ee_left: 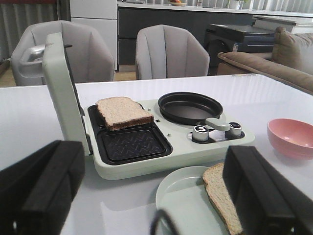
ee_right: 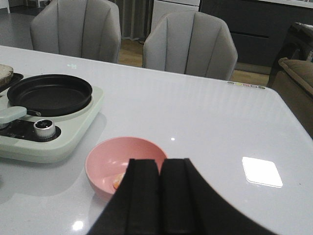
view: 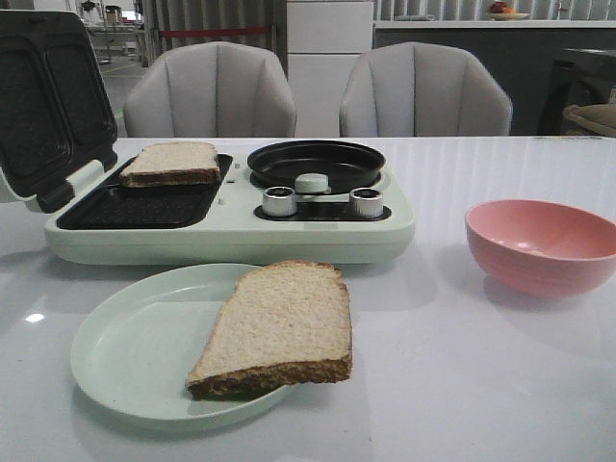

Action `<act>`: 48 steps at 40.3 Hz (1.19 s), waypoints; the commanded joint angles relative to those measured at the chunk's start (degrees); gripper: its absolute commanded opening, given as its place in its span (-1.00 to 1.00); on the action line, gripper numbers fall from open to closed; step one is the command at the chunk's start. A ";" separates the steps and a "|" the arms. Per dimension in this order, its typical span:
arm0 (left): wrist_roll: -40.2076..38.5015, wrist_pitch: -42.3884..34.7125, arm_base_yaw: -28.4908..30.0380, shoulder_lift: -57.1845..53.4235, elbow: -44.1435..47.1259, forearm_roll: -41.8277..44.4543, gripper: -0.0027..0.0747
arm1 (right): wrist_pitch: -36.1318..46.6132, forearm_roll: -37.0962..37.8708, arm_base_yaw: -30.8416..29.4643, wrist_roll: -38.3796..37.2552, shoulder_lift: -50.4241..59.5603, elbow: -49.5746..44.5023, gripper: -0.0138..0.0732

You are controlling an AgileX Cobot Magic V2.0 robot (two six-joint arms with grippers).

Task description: Make breakfast with bread and shrimp

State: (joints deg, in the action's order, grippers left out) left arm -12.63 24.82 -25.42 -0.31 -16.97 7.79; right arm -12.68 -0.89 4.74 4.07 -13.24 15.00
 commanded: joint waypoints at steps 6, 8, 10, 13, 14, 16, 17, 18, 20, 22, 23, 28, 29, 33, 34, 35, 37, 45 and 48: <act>-0.38 -5.19 -0.42 -0.09 -1.62 0.29 0.69 | 1.28 -0.14 -0.11 0.46 -1.09 3.14 -0.55; -0.38 -5.19 -0.42 -0.09 -1.62 0.29 0.69 | 0.31 -0.57 -0.11 0.46 -1.29 3.58 -0.34; -0.38 -5.19 -0.42 -0.09 -1.62 0.29 0.69 | -0.01 -1.32 -0.11 0.46 -1.78 3.97 -0.07; -0.38 -5.19 -0.42 -0.09 -1.62 0.29 0.69 | -0.14 -2.55 -0.11 0.46 -3.21 4.64 0.37; -0.38 -5.19 -0.42 -0.09 -1.62 0.29 0.69 | -0.34 -2.77 -0.11 0.46 -3.93 4.90 0.46; -0.38 -5.19 -0.42 -0.09 -1.62 0.29 0.69 | -1.07 -3.71 -0.11 0.46 -5.46 5.80 0.63; -0.38 -5.19 -0.42 -0.09 -1.62 0.29 0.69 | -1.96 -4.60 -0.11 0.46 -6.26 6.22 0.65; -0.38 -5.19 -0.42 -0.09 -1.62 0.29 0.69 | -2.86 -5.58 -0.11 0.46 -7.45 6.94 0.66; -0.38 -5.19 -0.42 -0.09 -1.62 0.29 0.69 | -5.18 -7.34 -0.04 0.46 -9.57 8.23 0.65; -0.38 -5.19 -0.42 -0.09 -1.62 0.29 0.69 | -7.83 -9.72 0.29 0.52 -12.96 10.30 0.63; -0.38 -5.19 -0.42 -0.09 -1.62 0.29 0.69 | -8.67 -10.61 0.56 0.52 -14.84 11.39 0.63; -0.38 -5.19 -0.42 -0.09 -1.62 0.29 0.69 | -11.90 -16.23 2.72 0.52 -23.68 16.24 0.63; -0.38 -5.19 -0.42 -0.09 -1.62 0.29 0.69 | -12.43 -17.43 3.29 0.52 -25.26 17.04 0.63; -0.38 -5.19 -0.42 -0.09 -1.62 0.29 0.69 | -14.03 -23.06 5.54 0.67 -32.95 20.64 0.63; -0.38 -5.19 -0.42 -0.09 -1.62 0.29 0.69 | -14.27 -24.40 6.32 0.97 -34.54 21.21 0.63; -0.38 -5.19 -0.42 -0.09 -1.62 0.29 0.69 | -14.26 -25.61 6.93 1.31 -36.68 21.92 0.63; -0.38 -5.19 -0.42 -0.09 -1.62 0.29 0.69 | -14.17 -27.41 8.36 1.86 -40.32 22.99 0.63; -0.38 -5.19 -0.42 -0.09 -1.62 0.29 0.69 | -13.13 -34.99 14.02 5.36 -54.51 26.69 0.63; -0.38 -5.19 -0.42 -0.09 -1.62 0.29 0.69 | -13.13 -38.53 15.61 7.40 -59.50 28.07 0.63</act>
State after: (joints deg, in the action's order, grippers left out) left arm -12.63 24.82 -25.42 -0.31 -16.97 7.79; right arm -28.89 -34.41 18.89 8.63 -69.43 39.94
